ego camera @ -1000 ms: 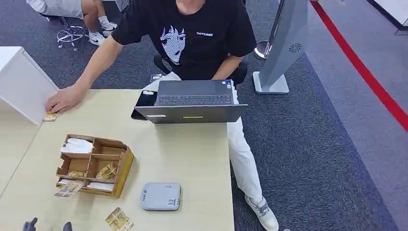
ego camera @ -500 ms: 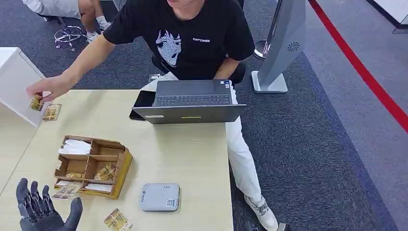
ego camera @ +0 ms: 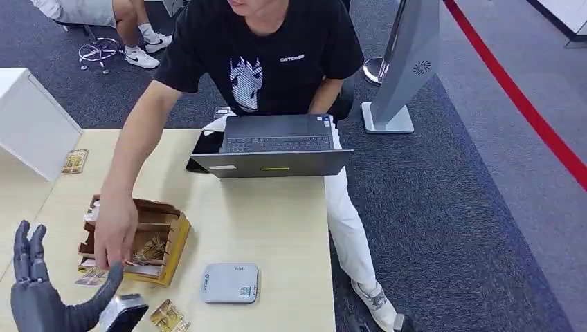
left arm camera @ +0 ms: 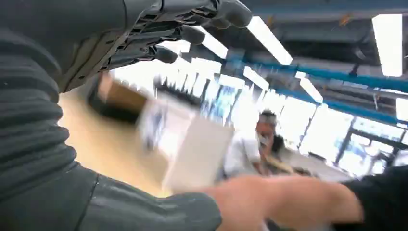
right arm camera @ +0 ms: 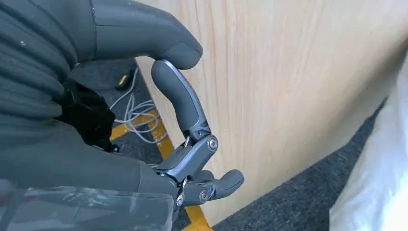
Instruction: Pass the card to the sensor for recognition and then transmit it.
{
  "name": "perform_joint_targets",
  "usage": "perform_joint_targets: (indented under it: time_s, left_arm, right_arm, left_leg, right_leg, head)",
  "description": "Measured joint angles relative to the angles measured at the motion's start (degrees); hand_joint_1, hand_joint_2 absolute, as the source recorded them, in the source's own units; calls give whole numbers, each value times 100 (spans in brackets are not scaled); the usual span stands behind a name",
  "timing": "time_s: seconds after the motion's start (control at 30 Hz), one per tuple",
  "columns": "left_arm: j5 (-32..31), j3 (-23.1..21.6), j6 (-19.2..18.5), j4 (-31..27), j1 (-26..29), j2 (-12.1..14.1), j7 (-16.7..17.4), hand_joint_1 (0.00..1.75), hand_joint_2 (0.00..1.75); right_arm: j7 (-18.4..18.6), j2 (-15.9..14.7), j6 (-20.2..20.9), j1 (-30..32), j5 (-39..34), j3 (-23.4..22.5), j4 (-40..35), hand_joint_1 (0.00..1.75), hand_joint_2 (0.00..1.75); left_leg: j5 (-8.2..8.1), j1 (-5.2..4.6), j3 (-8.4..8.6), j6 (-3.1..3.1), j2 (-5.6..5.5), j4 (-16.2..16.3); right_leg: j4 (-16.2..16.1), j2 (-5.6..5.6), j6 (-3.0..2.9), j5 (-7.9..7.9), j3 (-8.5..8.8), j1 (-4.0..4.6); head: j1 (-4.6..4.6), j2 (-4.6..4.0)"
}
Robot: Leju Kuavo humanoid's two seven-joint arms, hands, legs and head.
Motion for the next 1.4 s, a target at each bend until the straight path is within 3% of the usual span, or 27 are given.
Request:
perform_joint_targets:
  time_s: [0.07, 0.13, 0.23, 0.37, 0.87, 1.4]
  left_arm:
    - [-1317, 0, 206, 144, -272, 370, 603, 0, 175]
    - [-1976, 0, 226, 348, -465, 638, 933, 0, 175]
    - [-2117, -37, 239, 659, -689, 950, 1086, 0, 175]
    - [-2178, -140, 429, 881, -800, 1124, 1206, 0, 175]
    - [-1892, -192, 1117, 945, -840, 1271, 1138, 0, 175]
    - [-1761, -197, 1306, 892, -871, 1254, 996, 0, 175]
  right_arm:
    - [68, 9, -68, -48, 7, 111, 11, 0, 175]
    - [96, 17, -105, -81, 9, 206, 15, 0, 175]
    - [136, 24, -175, -128, 9, 324, 20, 0, 175]
    - [140, 26, -177, -156, 11, 435, 35, 0, 175]
    - [18, 26, -367, -188, 66, 649, 41, 0, 175]
    - [9, 26, -367, -203, -20, 744, 41, 0, 175]
  left_leg:
    - [2, 0, 1, -2, 1, -1]
    - [2, 0, 2, -2, 2, -1]
    - [1, -1, 0, -2, 1, -1]
    - [-1, -2, -2, -1, 2, 0]
    - [-2, -1, -2, -2, 2, 0]
    - [-3, -1, -1, -2, 2, 0]
  right_leg:
    - [3, 3, -2, 1, 1, 0]
    - [3, 6, -2, 1, 0, 0]
    - [2, 7, -2, 1, 1, -1]
    - [-1, 8, -1, 1, -1, -1]
    - [-1, 8, -2, -1, -3, -1]
    - [-1, 8, -2, -1, -4, -1]
  head:
    - [0, 0]
    - [0, 0]
    - [2, 0]
    - [2, 0]
    - [2, 0]
    - [2, 0]
